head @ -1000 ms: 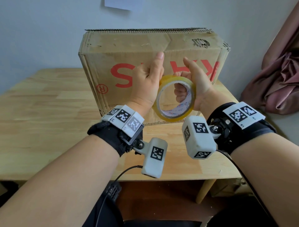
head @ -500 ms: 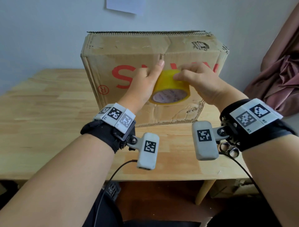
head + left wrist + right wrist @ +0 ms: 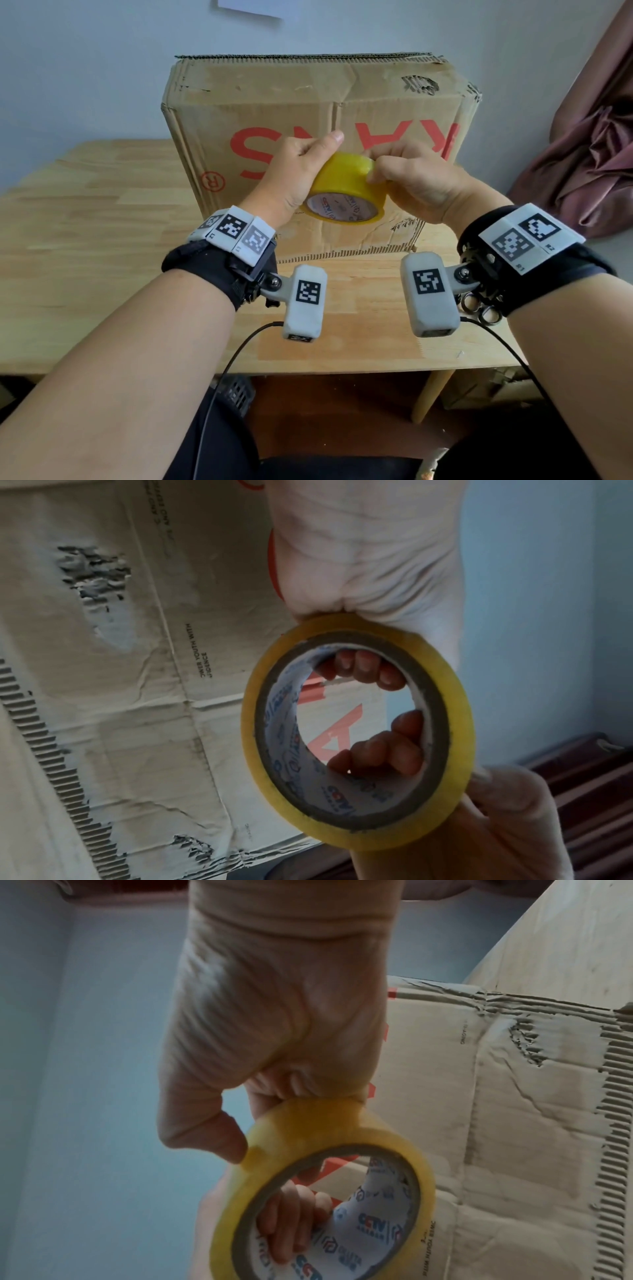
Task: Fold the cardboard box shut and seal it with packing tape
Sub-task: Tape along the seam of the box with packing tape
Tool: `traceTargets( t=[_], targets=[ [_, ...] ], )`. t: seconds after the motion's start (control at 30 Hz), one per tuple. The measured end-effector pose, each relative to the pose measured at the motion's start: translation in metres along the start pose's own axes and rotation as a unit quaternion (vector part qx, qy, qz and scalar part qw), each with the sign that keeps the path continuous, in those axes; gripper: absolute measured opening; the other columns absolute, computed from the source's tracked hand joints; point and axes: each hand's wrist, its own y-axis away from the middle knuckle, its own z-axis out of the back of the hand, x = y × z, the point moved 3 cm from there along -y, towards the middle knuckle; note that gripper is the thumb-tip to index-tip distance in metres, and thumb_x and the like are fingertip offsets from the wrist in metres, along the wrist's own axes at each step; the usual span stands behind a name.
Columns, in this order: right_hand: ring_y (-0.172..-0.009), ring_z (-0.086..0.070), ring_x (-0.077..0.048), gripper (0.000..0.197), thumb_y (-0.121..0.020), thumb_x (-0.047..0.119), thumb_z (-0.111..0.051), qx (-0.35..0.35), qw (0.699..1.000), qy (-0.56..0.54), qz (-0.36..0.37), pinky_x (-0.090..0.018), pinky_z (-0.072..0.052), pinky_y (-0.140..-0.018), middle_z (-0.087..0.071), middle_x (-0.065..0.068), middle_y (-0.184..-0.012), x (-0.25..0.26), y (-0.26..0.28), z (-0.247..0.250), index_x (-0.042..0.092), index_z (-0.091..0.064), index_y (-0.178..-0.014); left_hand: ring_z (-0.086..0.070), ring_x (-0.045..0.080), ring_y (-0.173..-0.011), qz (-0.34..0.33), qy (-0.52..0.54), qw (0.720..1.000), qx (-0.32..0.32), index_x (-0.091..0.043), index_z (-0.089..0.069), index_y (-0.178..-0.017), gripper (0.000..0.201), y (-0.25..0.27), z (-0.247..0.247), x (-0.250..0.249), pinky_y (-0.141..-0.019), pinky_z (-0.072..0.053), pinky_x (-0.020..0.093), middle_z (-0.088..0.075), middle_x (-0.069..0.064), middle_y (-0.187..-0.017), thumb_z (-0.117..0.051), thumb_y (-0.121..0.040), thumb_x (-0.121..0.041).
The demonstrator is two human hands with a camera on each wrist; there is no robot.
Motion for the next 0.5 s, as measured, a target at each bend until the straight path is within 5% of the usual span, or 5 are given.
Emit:
traceTargets(
  t=[0.17, 0.3, 0.37, 0.5],
  targets=[
    [-0.067, -0.053, -0.019, 0.013, -0.063, 0.018, -0.066, -0.036, 0.999, -0.014, 0.014, -0.028, -0.043, -0.068, -0.054, -0.008, -0.067, 0.000, -0.005, 0.001, 0.007, -0.060, -0.067, -0.031, 0.020, -0.051, 0.002, -0.010, 1.000, -0.004, -0.015, -0.035, -0.054, 0.049, 0.000, -0.001, -0.005, -0.054, -0.027, 0.030, -0.028, 0.004, -0.053, -0.051, -0.094, -0.037],
    [-0.069, -0.056, -0.026, 0.019, -0.081, 0.025, -0.064, -0.137, 0.989, 0.010, 0.045, -0.036, -0.047, -0.069, -0.059, -0.012, -0.070, 0.006, -0.006, 0.008, 0.008, -0.064, -0.073, -0.051, 0.025, -0.064, 0.027, -0.017, 0.999, 0.037, 0.000, -0.056, -0.070, 0.057, -0.002, -0.002, -0.009, -0.067, -0.042, 0.034, -0.050, 0.014, -0.065, -0.048, -0.086, -0.054],
    [-0.068, -0.055, -0.023, 0.037, -0.082, 0.039, -0.062, -0.203, 0.975, 0.063, 0.067, -0.035, -0.045, -0.066, -0.059, -0.009, -0.071, 0.012, -0.005, 0.018, 0.002, -0.065, -0.081, -0.062, 0.023, -0.081, 0.033, 0.030, 0.992, 0.114, -0.014, -0.067, -0.082, 0.030, -0.002, -0.004, -0.013, -0.082, -0.046, 0.038, -0.066, 0.008, -0.080, -0.056, -0.083, -0.042],
    [-0.076, -0.054, -0.012, 0.021, -0.088, 0.033, -0.055, -0.363, 0.872, 0.295, 0.143, -0.034, -0.049, -0.071, -0.058, 0.005, -0.083, 0.040, 0.003, 0.030, 0.014, -0.064, -0.087, -0.065, 0.016, -0.080, -0.011, 0.056, 0.979, 0.198, -0.011, -0.061, -0.098, 0.013, 0.004, -0.011, -0.033, -0.076, -0.052, 0.035, -0.069, 0.003, -0.084, -0.059, -0.086, -0.015]
  ],
)
